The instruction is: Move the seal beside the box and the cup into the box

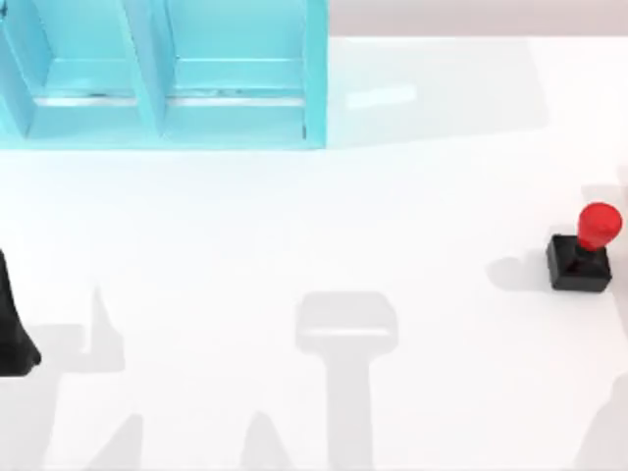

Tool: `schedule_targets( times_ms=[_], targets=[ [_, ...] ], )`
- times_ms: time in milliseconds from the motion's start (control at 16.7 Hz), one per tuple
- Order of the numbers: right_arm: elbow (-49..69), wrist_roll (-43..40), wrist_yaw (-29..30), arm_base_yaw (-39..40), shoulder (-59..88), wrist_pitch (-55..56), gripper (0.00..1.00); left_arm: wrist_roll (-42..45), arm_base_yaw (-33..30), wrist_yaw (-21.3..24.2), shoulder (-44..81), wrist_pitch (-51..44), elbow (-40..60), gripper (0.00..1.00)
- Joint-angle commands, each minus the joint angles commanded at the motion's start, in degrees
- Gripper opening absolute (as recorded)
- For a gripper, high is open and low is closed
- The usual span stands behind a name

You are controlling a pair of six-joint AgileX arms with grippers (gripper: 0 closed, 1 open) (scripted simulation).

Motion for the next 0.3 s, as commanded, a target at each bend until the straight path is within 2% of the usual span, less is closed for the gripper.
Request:
schedule_targets(
  times_ms=[300],
  targets=[
    [2.35, -0.92, -1.4, 0.16, 1.98, -3.82, 1.0, 0.0, 0.0, 0.0, 0.0, 0.0, 0.0, 1.0]
  ],
)
